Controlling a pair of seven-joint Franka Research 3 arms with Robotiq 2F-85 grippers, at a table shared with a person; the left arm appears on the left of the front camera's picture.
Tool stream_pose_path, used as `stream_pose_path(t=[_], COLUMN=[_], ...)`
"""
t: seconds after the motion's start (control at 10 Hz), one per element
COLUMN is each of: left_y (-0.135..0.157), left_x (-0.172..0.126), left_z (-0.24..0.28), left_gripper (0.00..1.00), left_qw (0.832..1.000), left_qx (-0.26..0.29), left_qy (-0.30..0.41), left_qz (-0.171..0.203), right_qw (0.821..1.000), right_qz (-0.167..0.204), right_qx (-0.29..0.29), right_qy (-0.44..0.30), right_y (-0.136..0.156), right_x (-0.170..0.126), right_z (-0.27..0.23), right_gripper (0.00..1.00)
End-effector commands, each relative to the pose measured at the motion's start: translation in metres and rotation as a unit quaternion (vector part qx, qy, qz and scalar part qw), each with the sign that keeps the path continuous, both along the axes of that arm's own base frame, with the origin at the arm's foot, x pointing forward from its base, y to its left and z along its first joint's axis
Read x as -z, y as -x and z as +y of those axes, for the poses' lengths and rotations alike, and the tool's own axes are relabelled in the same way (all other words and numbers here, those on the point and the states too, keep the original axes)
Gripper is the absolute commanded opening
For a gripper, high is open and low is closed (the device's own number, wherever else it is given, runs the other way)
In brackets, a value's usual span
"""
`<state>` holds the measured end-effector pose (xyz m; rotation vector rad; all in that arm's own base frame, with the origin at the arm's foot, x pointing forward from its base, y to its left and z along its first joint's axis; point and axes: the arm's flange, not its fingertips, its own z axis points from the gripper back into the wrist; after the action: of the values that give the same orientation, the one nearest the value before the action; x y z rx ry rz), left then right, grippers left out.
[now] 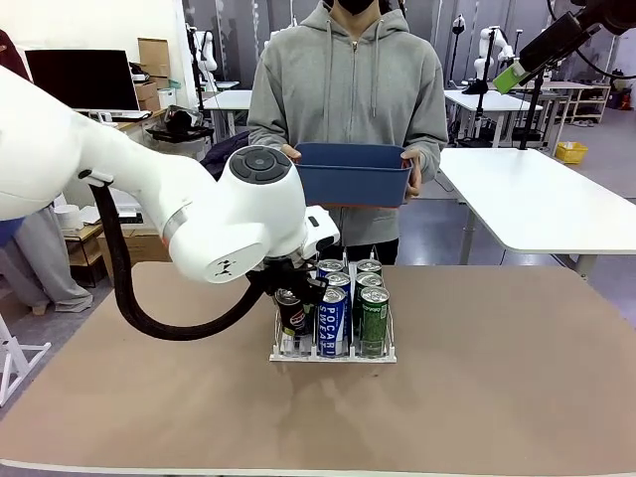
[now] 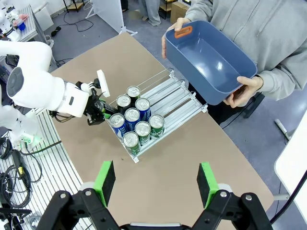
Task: Fill the beverage cans into the dispenser.
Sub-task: Place the picked Pepsi coke in the line of the Automatic Can Dispenser with the same cans.
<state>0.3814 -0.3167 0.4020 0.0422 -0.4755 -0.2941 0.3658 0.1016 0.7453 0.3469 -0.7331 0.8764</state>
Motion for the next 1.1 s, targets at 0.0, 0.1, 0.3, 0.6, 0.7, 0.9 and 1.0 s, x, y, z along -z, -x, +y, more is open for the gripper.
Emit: stream_pose_path(t=[0.0,0.1,0.3,0.6,0.7,0.9,1.0], left_y=[-0.028,-0.032,-0.037,-0.043,-0.043,-0.042,-0.039], left_x=[0.008,0.012,0.02,0.028,0.029,0.029,0.029], left_z=[-0.012,-0.012,-0.012,-0.011,-0.01,-0.005,-0.001], left_gripper=[0.57,0.57,0.57,0.57,0.57,0.57,0.57], left_qw=[1.0,1.0,1.0,0.998,0.998,0.997,0.998], left_qx=[-0.002,-0.004,-0.011,-0.028,-0.033,-0.033,-0.017], left_qy=[0.022,0.021,0.017,0.002,-0.004,-0.011,-0.02], left_qz=[-0.018,-0.01,0.014,0.049,0.057,0.063,0.06], right_qw=[1.0,1.0,1.0,1.0,1.0,1.0,1.0], right_qz=[0.004,0.004,0.004,0.004,0.004,0.004,0.004], right_qx=[-0.002,-0.002,-0.002,-0.002,-0.002,-0.002,-0.002], right_qy=[0.0,0.0,0.0,0.0,0.0,0.0,0.0], right_y=[0.001,0.001,0.001,0.001,0.001,0.001,0.001], right_x=[0.0,0.0,0.0,0.0,0.0,0.0,0.0], right_z=[-0.001,-0.001,-0.001,-0.001,-0.001,-0.001,-0.001], right_gripper=[0.91,0.91,0.91,0.91,0.91,0.91,0.91])
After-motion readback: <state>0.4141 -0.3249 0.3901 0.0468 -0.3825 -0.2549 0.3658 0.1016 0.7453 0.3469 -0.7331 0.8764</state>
